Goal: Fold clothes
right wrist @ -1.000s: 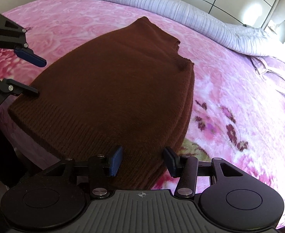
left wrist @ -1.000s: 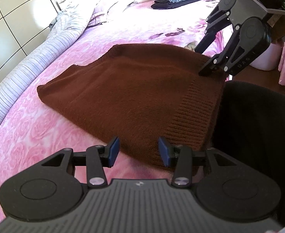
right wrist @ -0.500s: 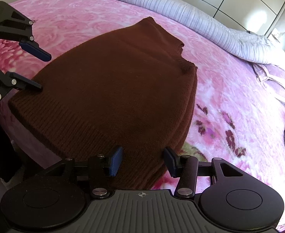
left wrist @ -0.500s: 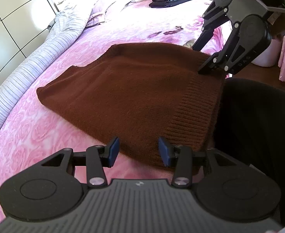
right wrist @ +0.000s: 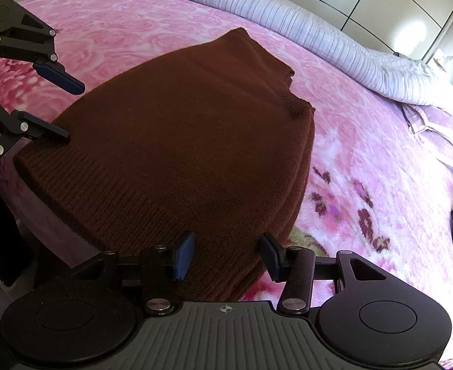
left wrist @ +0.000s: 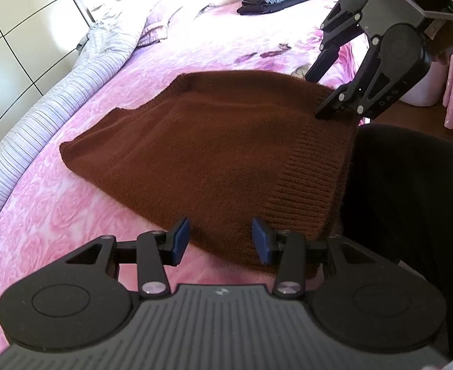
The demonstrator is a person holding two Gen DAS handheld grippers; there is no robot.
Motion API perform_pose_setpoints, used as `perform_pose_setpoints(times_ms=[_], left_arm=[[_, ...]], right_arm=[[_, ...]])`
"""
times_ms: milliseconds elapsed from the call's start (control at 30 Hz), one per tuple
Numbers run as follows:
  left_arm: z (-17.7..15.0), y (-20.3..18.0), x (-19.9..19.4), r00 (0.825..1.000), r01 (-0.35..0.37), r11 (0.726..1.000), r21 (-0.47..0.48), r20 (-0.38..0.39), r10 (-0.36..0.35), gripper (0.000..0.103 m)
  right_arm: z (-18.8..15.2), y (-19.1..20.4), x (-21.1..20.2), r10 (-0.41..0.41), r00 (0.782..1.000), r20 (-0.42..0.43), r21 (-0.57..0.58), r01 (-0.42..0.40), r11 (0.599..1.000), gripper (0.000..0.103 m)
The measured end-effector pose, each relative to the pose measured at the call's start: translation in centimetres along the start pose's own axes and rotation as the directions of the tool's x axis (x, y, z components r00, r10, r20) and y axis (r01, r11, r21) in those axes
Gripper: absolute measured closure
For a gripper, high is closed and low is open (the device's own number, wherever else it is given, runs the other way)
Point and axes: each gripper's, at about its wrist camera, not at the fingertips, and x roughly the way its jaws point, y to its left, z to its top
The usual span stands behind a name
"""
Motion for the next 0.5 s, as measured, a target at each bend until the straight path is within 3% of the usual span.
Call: perform_pose_setpoints(times_ms=[100, 267, 300, 367, 500], left_arm=[[-0.5, 0.2, -0.9, 1.000, -0.007, 1.000, 0.022, 0.026, 0.007, 0.062], [-2.4, 0.0, -2.6, 0.998, -0.038, 0.991, 0.127, 0.057, 0.031, 0.045], [-2.8, 0.0, -2.9, 0.998, -0.043, 0.987, 0.153, 0.060, 0.034, 0.044], [-3.8, -0.5, -3.2, 0.998, -0.034, 0.975, 0.217, 0.061, 0.021, 0.041], [-5.1, -1.8, -3.0, 0.998, -0.020, 0.942, 0.335, 0.062, -0.001, 0.038]], right_arm=[[-0.4, 0.2, -0.8, -0.008, 1.000, 0.030, -0.007, 0.008, 1.000, 0.053], [-2.1, 2.8, -3.1, 0.015, 0.994, 0.107, -0.184, 0.005, 0.983, 0.052], [-2.4, 3.5, -3.5, 0.027, 0.992, 0.119, -0.232, 0.001, 0.973, 0.050], [-3.0, 5.4, -4.0, 0.046, 0.989, 0.140, -0.337, 0.003, 0.941, 0.035], [-3.4, 9.1, -2.9, 0.073, 0.990, 0.117, -0.521, -0.001, 0.853, 0.031]])
